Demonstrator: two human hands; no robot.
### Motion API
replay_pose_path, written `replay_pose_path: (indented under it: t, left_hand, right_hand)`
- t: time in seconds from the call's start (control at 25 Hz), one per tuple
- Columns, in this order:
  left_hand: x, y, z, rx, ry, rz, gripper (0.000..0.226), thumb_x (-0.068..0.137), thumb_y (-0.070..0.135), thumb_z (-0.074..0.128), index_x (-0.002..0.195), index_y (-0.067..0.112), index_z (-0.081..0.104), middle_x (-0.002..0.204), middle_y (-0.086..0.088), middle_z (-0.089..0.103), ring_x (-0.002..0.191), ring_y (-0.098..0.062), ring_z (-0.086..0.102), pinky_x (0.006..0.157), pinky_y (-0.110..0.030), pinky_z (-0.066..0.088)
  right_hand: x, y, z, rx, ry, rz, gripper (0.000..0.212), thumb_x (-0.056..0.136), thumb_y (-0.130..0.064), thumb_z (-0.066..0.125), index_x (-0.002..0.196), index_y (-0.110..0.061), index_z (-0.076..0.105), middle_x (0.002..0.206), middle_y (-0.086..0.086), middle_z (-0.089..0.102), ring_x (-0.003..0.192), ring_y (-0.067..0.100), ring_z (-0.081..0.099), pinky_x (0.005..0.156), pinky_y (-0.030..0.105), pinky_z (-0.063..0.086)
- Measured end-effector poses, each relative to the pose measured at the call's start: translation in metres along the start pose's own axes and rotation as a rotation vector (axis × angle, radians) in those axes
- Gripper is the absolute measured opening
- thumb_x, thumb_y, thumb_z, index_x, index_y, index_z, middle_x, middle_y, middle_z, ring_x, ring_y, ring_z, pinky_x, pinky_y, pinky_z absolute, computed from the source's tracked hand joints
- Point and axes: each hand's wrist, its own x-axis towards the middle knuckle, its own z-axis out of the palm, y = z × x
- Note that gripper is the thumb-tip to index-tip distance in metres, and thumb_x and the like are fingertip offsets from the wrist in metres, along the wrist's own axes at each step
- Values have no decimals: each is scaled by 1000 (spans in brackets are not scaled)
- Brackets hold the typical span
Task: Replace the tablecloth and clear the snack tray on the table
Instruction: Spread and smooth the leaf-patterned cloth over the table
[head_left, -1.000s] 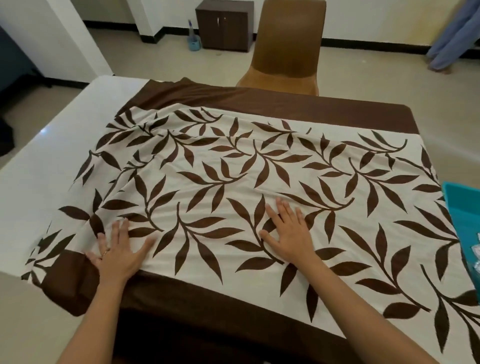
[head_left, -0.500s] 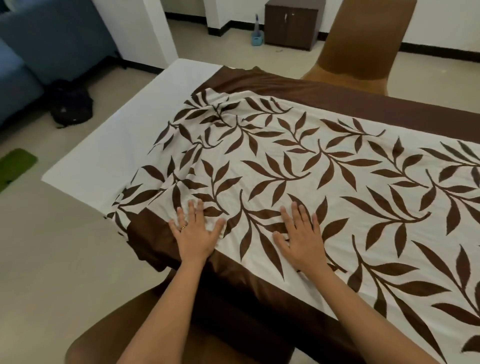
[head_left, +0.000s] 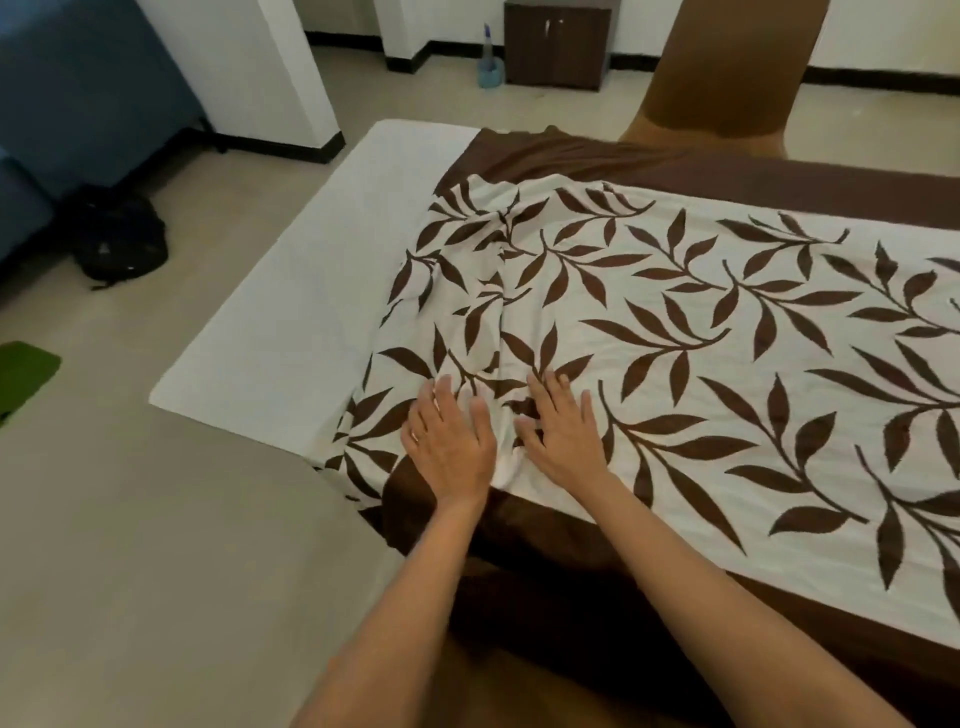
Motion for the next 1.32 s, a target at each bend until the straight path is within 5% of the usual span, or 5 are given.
replay_pose_path:
  t: [0.24, 0.56, 0.8, 1.16, 1.32]
  left_hand:
    - [108, -135, -21, 90, -542, 233, 74, 95, 62, 19, 154, 18, 9, 162, -5, 6, 149, -23, 8, 121, -41, 6]
    - [79, -147, -45, -188, -531, 370, 73, 90, 67, 20, 153, 33, 8, 162, 4, 2, 147, -11, 3, 118, -31, 5]
    - [122, -185, -37, 94, -482, 296, 86, 80, 69, -22, 153, 30, 0, 162, 2, -5, 146, -17, -18, 114, -40, -23]
    - [248, -275, -56, 276, -434, 118, 73, 88, 67, 7, 153, 34, 6, 161, -9, -5, 147, -31, -12, 112, -49, -18]
    - [297, -302, -56, 309, -392, 58, 64, 97, 60, 15, 154, 31, 9, 161, -13, 0, 147, -35, -6, 115, -54, -11]
  right_hand:
    - [-12, 6, 8, -201, 0, 82, 69, 90, -64, 14, 152, -35, 8, 161, -4, 8, 148, 15, 3, 119, 42, 1]
    - [-7, 9, -14, -180, 211, 502, 62, 87, -42, 24, 135, -9, 44, 146, 18, 39, 142, 34, 23, 115, 58, 13]
    - [70, -95, 37, -157, -65, 169, 70, 91, -66, 16, 152, -34, 4, 161, 1, -3, 148, 21, -6, 117, 46, -5]
    - [67, -69, 31, -104, 105, 439, 67, 83, -67, 32, 141, -35, 37, 154, 8, 27, 145, 29, 17, 115, 49, 6]
    - [114, -97, 20, -7, 277, 373, 64, 79, -64, 39, 121, -18, 54, 123, 11, 47, 120, 31, 43, 98, 41, 36]
